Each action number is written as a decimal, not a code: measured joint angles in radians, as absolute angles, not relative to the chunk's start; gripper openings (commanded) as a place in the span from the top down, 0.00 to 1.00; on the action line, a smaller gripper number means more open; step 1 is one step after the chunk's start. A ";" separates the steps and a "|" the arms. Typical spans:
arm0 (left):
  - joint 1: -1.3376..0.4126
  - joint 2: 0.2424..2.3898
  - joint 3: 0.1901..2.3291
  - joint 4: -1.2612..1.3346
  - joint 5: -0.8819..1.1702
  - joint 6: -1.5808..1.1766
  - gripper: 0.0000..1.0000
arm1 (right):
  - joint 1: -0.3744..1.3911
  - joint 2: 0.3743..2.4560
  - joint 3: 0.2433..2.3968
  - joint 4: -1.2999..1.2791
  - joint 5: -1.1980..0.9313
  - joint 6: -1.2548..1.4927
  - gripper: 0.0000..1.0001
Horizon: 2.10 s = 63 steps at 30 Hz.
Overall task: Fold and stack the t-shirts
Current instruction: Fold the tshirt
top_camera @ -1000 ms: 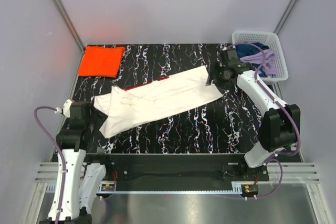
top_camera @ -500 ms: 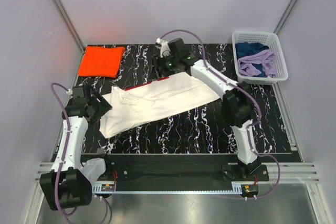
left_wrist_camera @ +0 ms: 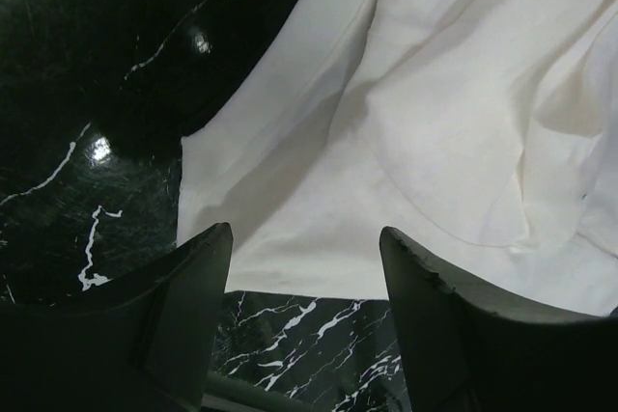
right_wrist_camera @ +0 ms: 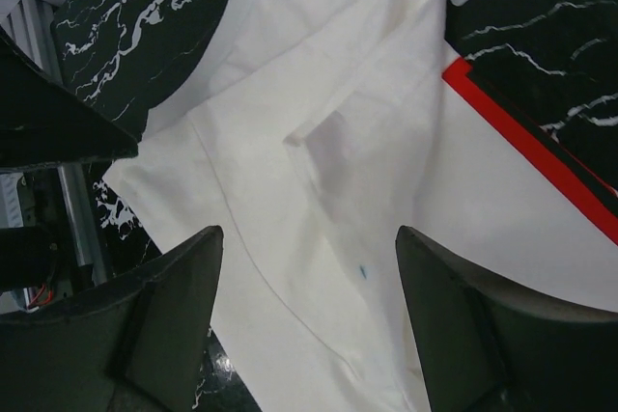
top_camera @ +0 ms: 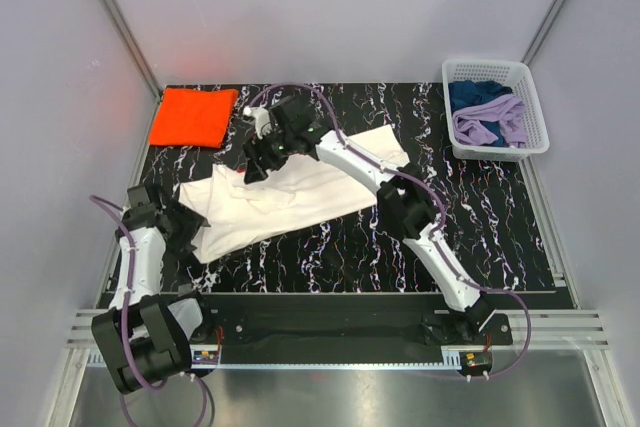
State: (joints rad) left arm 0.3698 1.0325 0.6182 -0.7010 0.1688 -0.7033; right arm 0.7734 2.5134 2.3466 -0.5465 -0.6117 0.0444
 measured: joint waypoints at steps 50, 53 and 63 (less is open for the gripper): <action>0.410 0.972 0.479 -0.750 0.202 -0.892 0.93 | 0.855 2.672 2.465 -0.434 -0.135 -0.020 0.92; 0.413 0.972 0.467 -0.752 0.202 -0.898 0.93 | 0.821 2.672 2.461 -0.430 -0.121 -0.004 0.92; 0.418 0.968 0.463 -0.810 0.170 -0.910 0.99 | 0.763 2.672 2.460 -0.429 -0.113 0.016 0.59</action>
